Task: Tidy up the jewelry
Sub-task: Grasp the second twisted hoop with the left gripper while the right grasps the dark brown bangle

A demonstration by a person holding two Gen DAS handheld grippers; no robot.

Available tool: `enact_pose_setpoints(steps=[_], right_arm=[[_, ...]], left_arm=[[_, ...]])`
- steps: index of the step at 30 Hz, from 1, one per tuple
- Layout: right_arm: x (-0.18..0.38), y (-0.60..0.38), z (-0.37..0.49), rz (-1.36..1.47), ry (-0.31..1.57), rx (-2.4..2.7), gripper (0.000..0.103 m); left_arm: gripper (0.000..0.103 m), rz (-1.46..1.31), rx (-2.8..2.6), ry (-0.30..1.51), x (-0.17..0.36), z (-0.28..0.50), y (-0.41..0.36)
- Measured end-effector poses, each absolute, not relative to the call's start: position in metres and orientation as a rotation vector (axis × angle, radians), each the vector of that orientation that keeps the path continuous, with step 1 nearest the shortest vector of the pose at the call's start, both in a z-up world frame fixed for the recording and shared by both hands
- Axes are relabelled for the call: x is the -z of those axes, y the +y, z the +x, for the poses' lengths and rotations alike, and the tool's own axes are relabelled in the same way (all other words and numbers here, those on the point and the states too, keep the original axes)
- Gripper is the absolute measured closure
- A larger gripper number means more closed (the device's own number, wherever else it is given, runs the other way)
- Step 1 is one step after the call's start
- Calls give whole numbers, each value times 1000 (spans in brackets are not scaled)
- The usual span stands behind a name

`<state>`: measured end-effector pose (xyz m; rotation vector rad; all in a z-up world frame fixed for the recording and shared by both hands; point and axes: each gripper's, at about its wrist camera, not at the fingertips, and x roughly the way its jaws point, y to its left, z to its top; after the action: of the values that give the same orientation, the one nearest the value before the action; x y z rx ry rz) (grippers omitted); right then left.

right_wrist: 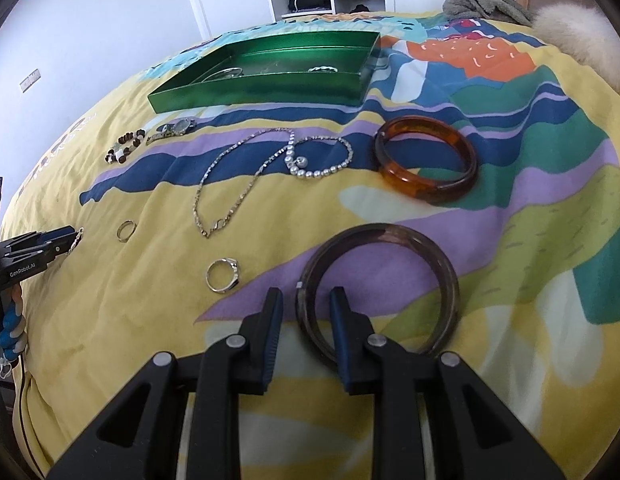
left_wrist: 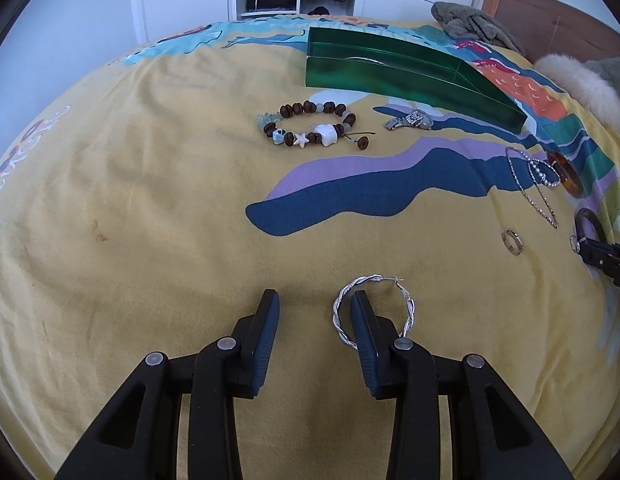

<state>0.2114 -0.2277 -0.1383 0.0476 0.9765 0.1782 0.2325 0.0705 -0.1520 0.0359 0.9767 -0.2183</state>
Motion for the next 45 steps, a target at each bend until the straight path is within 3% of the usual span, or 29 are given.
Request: enact_pose_setpoints(steps=[4,8,14,21,26,45], right_arm=[[139,-226,211,37,974,-181,83],[139,-222,209,30,966,-188,92],[135,-224,202,47,936,-173,93],[128,-222,187,65,911,-165,94],[122,-221,175,83,892,-156,94],[70,-229,115,184,751,-126,95]], left_arm=[[68,30,230,972,152,233,72],[70,28,240,967,152,232,73],[81,69,271,972,151,229,65],[81,169,320,1004,152,233,55],[97,197,364,1023,151,233,49],[98,169,309,908,107,192,46]])
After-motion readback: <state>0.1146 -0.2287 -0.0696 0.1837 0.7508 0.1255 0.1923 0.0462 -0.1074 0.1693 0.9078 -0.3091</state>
